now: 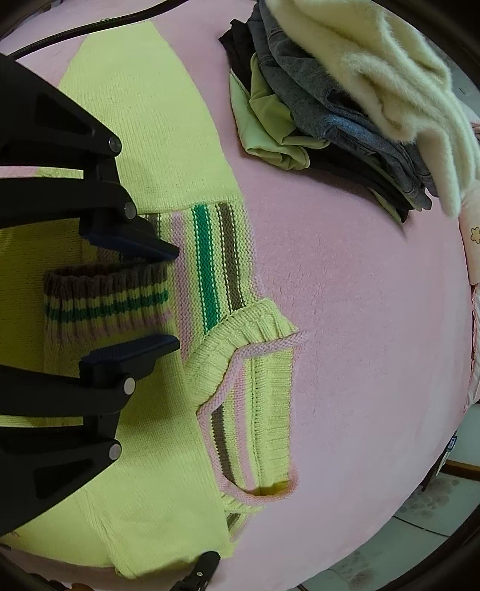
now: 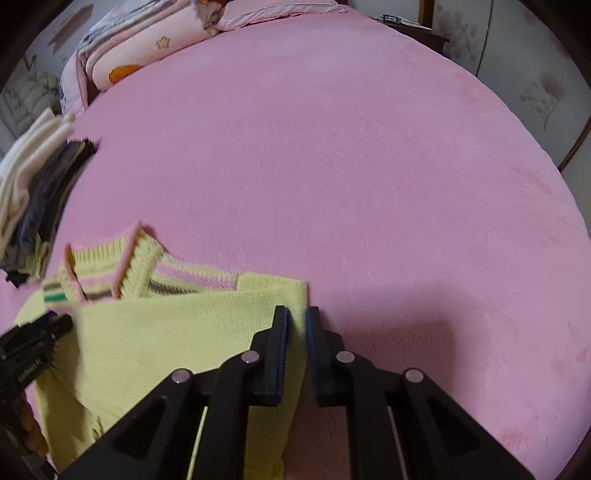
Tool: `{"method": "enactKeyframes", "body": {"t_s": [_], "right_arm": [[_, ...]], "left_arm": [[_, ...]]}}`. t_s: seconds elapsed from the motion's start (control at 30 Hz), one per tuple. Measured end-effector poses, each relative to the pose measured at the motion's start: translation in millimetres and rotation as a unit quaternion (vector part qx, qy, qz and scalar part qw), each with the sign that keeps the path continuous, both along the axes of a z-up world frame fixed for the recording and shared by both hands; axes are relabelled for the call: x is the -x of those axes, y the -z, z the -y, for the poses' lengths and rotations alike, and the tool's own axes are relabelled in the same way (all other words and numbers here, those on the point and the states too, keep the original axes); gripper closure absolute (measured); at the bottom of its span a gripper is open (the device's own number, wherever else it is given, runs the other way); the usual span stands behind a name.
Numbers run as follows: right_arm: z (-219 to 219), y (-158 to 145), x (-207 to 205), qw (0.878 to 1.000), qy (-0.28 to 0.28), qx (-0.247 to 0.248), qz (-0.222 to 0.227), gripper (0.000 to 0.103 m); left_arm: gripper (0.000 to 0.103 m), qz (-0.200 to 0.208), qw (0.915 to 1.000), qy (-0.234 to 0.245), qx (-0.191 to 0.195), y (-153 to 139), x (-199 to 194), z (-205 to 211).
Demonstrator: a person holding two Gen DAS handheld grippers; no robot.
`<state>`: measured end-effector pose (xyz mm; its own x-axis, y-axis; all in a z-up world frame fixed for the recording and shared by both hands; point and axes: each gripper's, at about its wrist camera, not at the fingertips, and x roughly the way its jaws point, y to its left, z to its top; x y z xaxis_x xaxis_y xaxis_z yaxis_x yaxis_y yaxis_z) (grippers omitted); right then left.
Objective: Fold large clothes
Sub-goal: 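Open the right tool, releasing the folded sleeve on the cardigan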
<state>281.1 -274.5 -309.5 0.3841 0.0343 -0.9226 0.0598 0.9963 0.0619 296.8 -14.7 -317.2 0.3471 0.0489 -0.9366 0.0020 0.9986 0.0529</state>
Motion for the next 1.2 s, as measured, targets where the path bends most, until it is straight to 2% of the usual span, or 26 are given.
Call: {"method": "enactKeyframes", "body": {"t_s": [0.07,0.17,0.27,0.37,0.6,0.8,1.1,1.17,1.2], "right_arm": [[-2.1,-5.3,1.7,1.0,-0.003,0.012,-0.001,0.089],[-5.8,-22.1,7.8,1.0,-0.002,0.011,0.008,0.089],[-13.1,-43.9,20.4,1.0,-0.006,0.004,0.026,0.089],[-25.6,-64.1,36.1,0.999,-0.019,0.0,0.039,0.089],[-64.5,-94.2,69.4,0.998,-0.044,-0.03,0.031,0.089],[-106.8,-109.4,88.8,0.997,-0.07,-0.011,0.013,0.089],[-175.3,-141.6,105.0,0.993,-0.112,-0.021,0.027,0.088],[-192.5,-144.8,105.6,0.992,-0.121,-0.025,0.028,0.081],[-200.8,-146.2,105.9,0.992,-0.123,-0.027,0.029,0.073]], "left_arm": [[0.062,0.002,1.0,0.004,-0.006,2.7,3.4,5.6],[0.058,-0.004,1.0,0.007,0.002,0.7,12.6,-1.7],[0.039,-0.008,0.9999,0.003,0.011,-11.9,21.4,-10.5],[0.031,-0.001,0.9998,0.0,0.022,-31.1,32.3,-19.3],[0.031,0.009,0.9981,-0.014,0.06,-80.0,65.1,-45.4],[0.031,0.02,0.9956,-0.039,0.082,-125.4,91.6,-74.0],[0.03,0.021,0.9921,-0.084,0.09,-150.0,139.1,-145.3],[0.025,0.022,0.9909,-0.099,0.088,-150.8,152.4,-164.5],[0.022,0.023,0.9899,-0.109,0.088,-150.3,159.0,-175.3]]}}
